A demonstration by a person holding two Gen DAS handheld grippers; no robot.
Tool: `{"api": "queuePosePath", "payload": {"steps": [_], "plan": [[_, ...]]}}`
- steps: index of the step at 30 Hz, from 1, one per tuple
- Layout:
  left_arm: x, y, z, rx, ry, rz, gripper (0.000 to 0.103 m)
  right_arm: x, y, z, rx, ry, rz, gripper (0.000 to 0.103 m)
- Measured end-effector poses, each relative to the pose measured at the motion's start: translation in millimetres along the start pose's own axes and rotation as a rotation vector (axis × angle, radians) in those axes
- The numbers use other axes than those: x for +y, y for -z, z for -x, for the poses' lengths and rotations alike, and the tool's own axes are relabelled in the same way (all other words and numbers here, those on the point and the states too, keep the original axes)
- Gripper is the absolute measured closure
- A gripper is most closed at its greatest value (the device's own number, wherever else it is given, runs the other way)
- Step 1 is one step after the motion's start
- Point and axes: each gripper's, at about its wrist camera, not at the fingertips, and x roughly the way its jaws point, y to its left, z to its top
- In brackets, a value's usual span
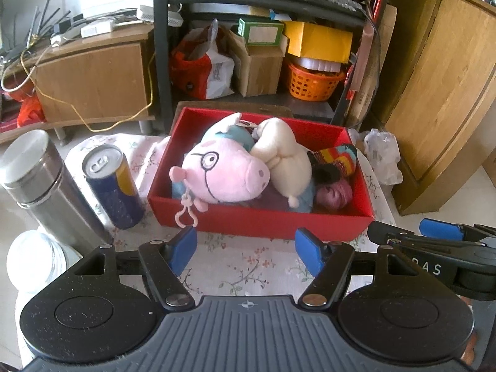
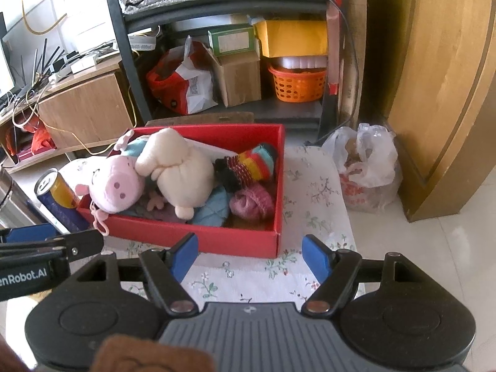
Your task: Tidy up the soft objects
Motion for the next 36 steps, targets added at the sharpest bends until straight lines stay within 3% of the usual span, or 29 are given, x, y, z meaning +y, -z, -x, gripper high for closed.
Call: {"api": "queuePosePath", "payload": {"steps": [31, 36], "plan": [[-1.1, 46.2, 44.3, -0.028, 0.000, -0.022, 0.028, 4.8, 48.7, 65.7, -0.092, -0.044, 0.016, 0.056], [-2.9, 47.6, 43.5, -0.036, -0.009, -0.022, 0.027, 3.1, 48.2, 69.0, -0.120, -0.037, 0.001, 0.052]]}}
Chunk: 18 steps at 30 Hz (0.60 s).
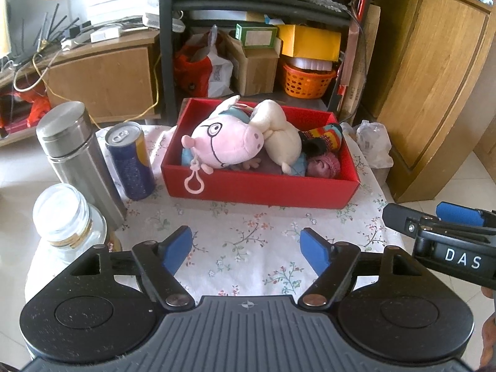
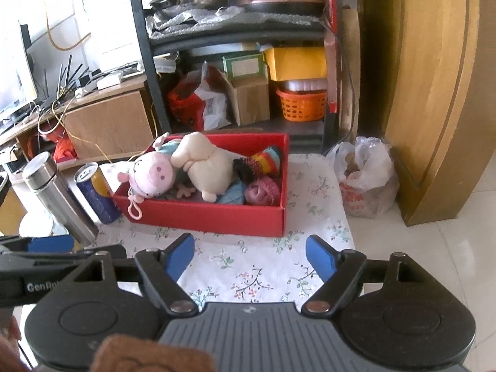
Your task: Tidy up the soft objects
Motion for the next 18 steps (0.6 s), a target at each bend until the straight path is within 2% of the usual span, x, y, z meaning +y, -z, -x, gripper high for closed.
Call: {"api": "queuePosePath", "payload": {"steps": [18], "plan": [[0.9, 1.8, -1.9, -0.011, -0.007, 0.039, 0.026, 6.2, 1.6, -4.5, -0.010, 0.001, 0.001, 0.052]]}}
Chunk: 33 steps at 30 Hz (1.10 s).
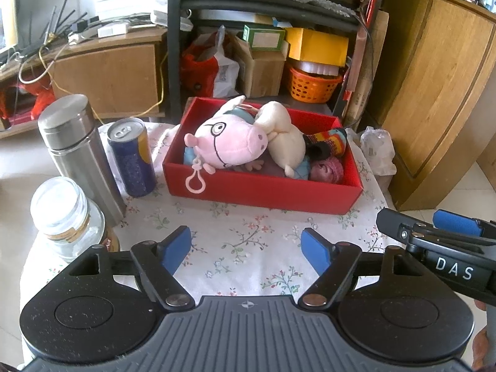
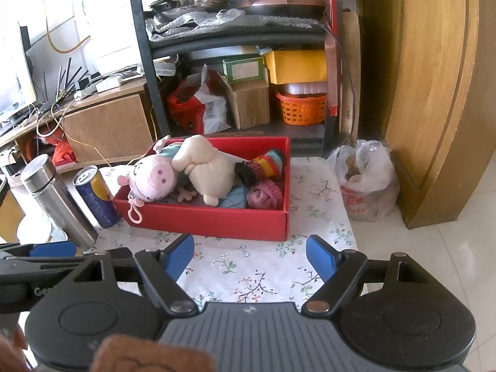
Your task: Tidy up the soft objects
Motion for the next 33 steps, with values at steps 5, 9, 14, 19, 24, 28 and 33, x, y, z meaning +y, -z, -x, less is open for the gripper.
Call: {"api": "queuePosePath", "payload": {"steps": [5, 9, 14, 19, 24, 28, 33], "plan": [[0.6, -0.2, 0.7, -0.008, -0.005, 0.016, 0.026, 0.6, 0.6, 0.7, -0.005, -0.006, -0.002, 0.052], [-0.5, -0.5, 4.1, -0.035, -0.014, 0.015, 0.026, -1.1, 0.4, 0.7, -0.007, -0.018, -0.011, 0.052], [-5.6, -0.1, 8.3, -0.072, -0.038, -0.010, 0.027, -2.7, 0.0, 1.6, -0.011, -0.017, -0.020, 0.052], [-5.8, -0.4, 8.1, -0.068, -0.038, -0.009, 0.027, -3.3, 0.1, 1.7, -0.013, -0.017, -0.021, 0.052], [-6.7, -0.1, 6.8, -0.063, -0.048, -0.012, 0.026, -3.4, 0.2, 1.5, -0.010, -0.017, -0.021, 0.052], [-7.7, 0.1, 7.3, -0.068, -0.055, -0.018, 0.026, -3.1, 0.2, 1.2, -0.009, -0.016, -0.018, 0.052], [-9.9, 0.5, 8.8, -0.076, -0.064, -0.027, 0.027, -3.0, 0.1, 1.2, -0.009, -0.017, -0.020, 0.052]]}}
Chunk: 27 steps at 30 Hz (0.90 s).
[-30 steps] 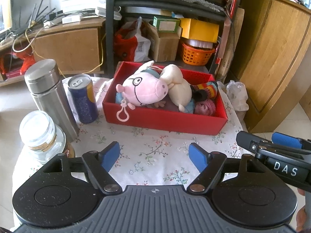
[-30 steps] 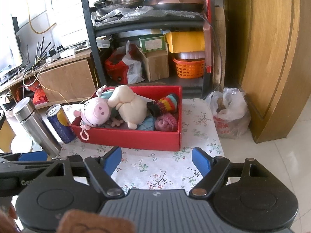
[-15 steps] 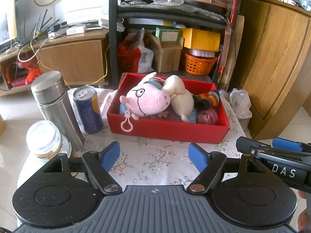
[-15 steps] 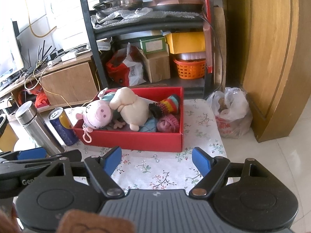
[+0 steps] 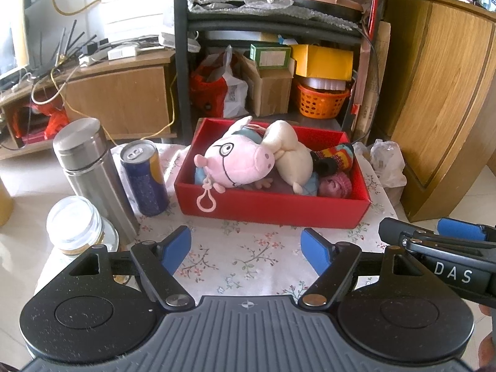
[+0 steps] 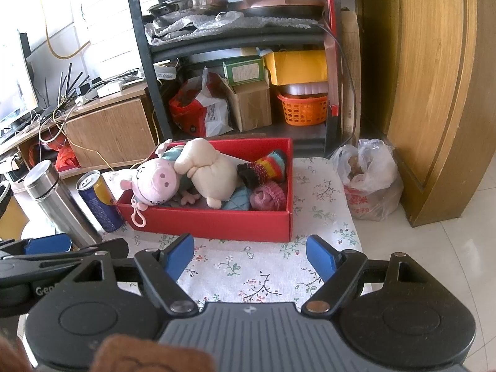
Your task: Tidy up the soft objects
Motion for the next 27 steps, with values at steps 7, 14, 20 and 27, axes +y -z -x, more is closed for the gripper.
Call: {"api": "queuePosePath", "payload": {"steps": [7, 14, 20, 27], "plan": [[0.2, 0.0, -0.2, 0.001, 0.005, 0.001, 0.027, -0.2, 0.2, 0.1, -0.004, 0.000, 0.001, 0.052], [-2.0, 0.0, 2.0, -0.014, -0.004, -0.014, 0.026, -0.9, -0.2, -0.2, -0.004, 0.000, 0.001, 0.052], [-1.1, -0.5, 1.0, -0.007, -0.002, -0.008, 0.026, -1.1, -0.3, 0.4, -0.005, 0.001, 0.002, 0.052], [-0.8, -0.3, 1.6, -0.006, -0.004, -0.007, 0.026, -1.0, -0.1, 0.4, -0.005, 0.001, 0.002, 0.052]]}}
